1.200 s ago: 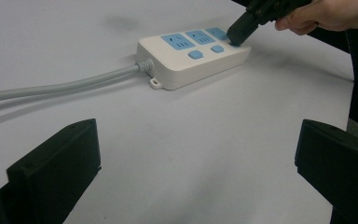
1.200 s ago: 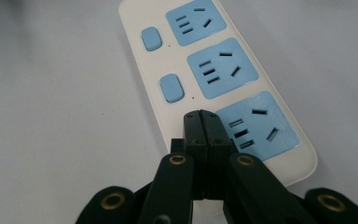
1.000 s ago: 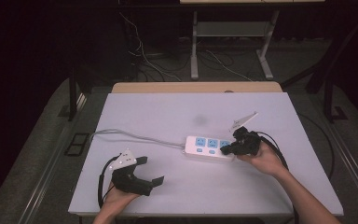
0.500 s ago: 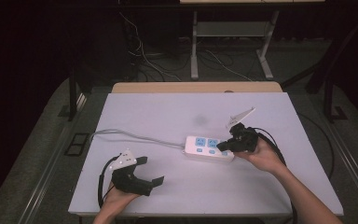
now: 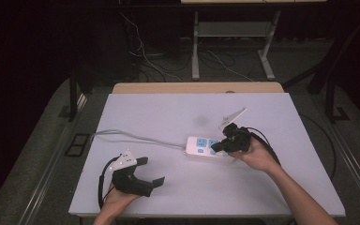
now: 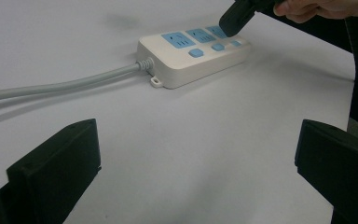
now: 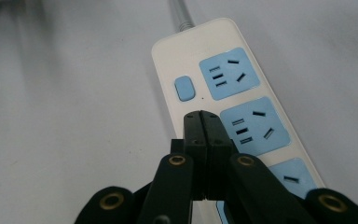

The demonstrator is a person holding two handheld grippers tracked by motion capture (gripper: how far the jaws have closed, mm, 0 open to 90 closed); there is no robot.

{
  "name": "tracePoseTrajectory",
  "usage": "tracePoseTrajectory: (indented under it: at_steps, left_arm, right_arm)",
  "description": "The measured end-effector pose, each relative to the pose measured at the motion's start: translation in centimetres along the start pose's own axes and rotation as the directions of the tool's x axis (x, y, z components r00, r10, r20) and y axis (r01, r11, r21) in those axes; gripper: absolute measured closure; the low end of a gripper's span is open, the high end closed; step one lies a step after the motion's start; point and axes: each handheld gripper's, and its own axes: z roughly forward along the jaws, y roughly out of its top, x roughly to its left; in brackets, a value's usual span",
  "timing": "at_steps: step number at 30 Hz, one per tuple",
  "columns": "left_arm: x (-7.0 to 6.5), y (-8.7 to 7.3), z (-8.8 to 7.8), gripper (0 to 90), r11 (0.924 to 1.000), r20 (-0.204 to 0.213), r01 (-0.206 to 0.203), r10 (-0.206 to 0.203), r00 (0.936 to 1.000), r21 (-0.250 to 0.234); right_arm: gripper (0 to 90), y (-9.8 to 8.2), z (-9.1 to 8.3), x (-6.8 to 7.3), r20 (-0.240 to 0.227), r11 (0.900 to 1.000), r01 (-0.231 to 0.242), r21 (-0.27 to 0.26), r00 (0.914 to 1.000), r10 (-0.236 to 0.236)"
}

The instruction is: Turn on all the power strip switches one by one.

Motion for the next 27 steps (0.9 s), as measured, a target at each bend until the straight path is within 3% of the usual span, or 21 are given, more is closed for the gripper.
tracePoseTrajectory:
  at_steps: [27]
  left_arm:
    - [0.0,0.0,0.0,0.0,1.0,0.001,-0.005,0.005,1.0,0.002]
  right_arm:
    - [89.8,-0.1,1.5,-0.4,-0.007,1.0,-0.003,0.013,1.0,0.003]
